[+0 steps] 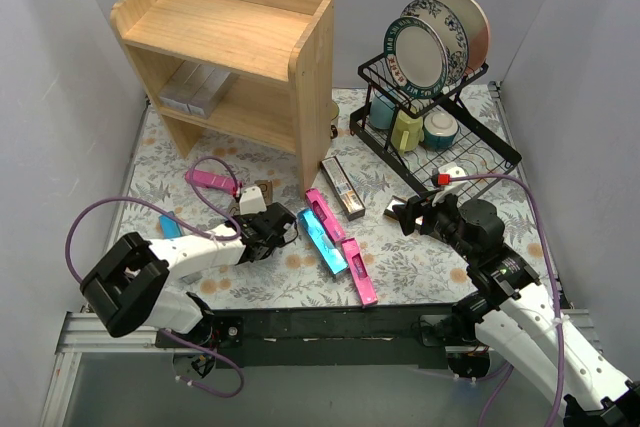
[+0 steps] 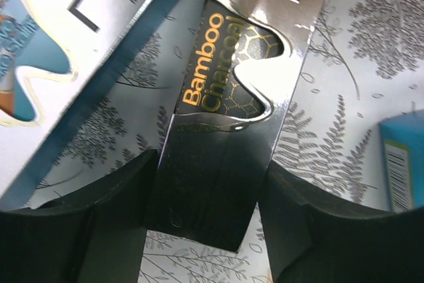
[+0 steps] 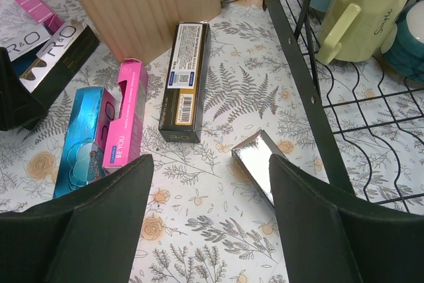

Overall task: Place and organize the toothpastes onto the shelf
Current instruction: Pick up the toothpaste from the center of the board.

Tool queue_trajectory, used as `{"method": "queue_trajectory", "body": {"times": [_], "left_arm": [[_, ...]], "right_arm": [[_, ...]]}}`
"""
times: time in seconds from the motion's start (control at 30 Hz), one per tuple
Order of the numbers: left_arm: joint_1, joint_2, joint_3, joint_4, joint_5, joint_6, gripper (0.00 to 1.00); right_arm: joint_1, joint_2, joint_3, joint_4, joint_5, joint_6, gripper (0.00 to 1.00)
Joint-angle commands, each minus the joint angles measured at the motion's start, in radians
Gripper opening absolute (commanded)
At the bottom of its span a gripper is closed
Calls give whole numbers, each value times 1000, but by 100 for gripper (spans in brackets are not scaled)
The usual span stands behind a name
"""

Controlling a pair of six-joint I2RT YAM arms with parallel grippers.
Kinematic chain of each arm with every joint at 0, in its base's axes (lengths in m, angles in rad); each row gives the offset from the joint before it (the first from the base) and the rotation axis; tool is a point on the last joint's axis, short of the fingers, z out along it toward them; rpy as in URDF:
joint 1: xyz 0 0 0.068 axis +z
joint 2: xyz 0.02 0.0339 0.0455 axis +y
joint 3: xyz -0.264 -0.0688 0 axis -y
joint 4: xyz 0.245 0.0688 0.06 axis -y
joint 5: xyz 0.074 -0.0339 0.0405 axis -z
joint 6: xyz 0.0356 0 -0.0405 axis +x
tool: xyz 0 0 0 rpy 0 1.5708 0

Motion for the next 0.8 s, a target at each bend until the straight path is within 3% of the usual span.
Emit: {"method": "queue_trajectory", "body": {"times": [0.0,0.3,0.53,0.77], "left_arm": [[-25,-47,-14,2,94,-19,53],[-29,-161,124,-271,138,-100,39],[-30,-282,319,-527,105,-110,36],[-30,-347,454,-621,31,-41,36]], "right_arm": [[4,-8,6,47,-4,-2,78],[5,-12,12,37,8,-8,78],[5,-8,24,14,17,-16,78],[5,-15,22,13,22,-17,78]]}}
